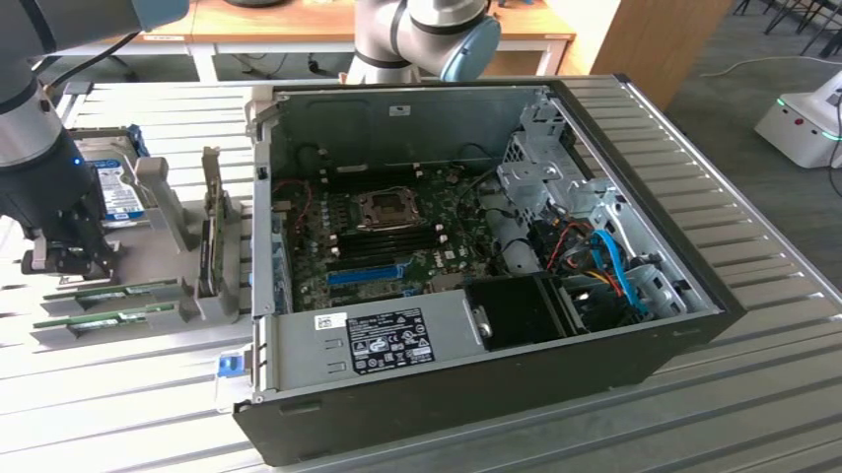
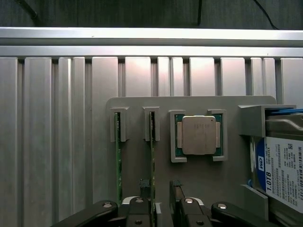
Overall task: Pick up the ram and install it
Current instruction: 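Pick up the ram and move it above insertion slot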
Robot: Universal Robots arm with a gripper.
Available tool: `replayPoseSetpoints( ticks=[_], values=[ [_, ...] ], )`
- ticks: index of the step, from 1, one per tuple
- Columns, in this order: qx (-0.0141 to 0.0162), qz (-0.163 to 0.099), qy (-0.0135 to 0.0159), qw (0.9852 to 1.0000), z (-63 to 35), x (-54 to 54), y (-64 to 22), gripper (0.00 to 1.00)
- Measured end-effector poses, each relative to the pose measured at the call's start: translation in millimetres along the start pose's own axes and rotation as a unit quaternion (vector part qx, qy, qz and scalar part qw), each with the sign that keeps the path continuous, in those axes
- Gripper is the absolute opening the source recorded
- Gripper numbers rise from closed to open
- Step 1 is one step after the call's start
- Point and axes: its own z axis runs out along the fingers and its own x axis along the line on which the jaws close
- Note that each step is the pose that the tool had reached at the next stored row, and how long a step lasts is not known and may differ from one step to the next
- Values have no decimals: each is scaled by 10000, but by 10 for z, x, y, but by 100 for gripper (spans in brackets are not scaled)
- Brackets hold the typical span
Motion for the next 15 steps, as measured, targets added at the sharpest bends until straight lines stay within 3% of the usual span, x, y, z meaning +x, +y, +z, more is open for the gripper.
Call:
replayPoseSetpoints(
  ticks=[15],
  values=[
    [0,0,0,10000,-5,127,-5,30]
  ],
)
